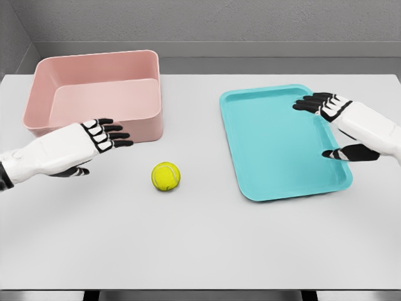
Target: Put the tennis from the blue tray into the pink basket with both arms
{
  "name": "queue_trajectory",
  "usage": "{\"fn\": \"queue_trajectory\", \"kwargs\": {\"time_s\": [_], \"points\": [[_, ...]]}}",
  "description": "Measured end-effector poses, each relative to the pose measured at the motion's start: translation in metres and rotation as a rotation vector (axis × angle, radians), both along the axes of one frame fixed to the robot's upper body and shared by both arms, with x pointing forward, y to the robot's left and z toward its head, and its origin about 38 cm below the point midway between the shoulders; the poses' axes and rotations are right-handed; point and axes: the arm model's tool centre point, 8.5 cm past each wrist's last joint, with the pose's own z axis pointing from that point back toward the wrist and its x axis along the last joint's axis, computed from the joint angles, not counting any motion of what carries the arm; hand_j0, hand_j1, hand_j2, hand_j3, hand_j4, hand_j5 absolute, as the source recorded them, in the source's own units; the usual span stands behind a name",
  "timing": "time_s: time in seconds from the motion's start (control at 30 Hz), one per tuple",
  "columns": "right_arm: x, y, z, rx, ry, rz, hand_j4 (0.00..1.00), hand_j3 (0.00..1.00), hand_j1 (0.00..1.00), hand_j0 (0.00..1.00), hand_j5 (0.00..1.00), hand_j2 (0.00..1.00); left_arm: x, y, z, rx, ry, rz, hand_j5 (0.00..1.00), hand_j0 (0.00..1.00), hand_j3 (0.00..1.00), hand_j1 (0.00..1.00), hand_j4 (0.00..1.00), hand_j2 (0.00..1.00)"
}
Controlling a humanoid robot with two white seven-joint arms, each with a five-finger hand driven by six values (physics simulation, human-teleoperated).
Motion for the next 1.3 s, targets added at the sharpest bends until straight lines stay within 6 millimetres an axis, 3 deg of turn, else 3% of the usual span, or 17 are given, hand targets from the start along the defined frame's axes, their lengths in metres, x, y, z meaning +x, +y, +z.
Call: {"fn": "queue_trajectory", "kwargs": {"time_s": [0.17, 0.67, 1.3], "points": [[-0.002, -0.006, -0.009, 0.068, 0.016, -0.029, 1.00, 1.00, 1.00, 1.00, 1.00, 1.00, 0.000, -0.026, -0.014, 0.012, 0.017, -0.060, 1.00, 1.00, 1.00, 1.00, 1.00, 1.00], [-0.002, -0.006, -0.014, 0.090, 0.026, -0.035, 1.00, 1.00, 1.00, 1.00, 1.00, 1.00, 0.009, -0.068, -0.009, 0.053, 0.011, -0.200, 1.00, 1.00, 1.00, 1.00, 1.00, 1.00], [-0.001, -0.007, -0.016, 0.091, 0.031, -0.040, 1.00, 1.00, 1.00, 1.00, 1.00, 1.00, 0.019, -0.099, -0.020, 0.039, 0.048, -0.263, 1.00, 1.00, 1.00, 1.00, 1.00, 1.00]]}}
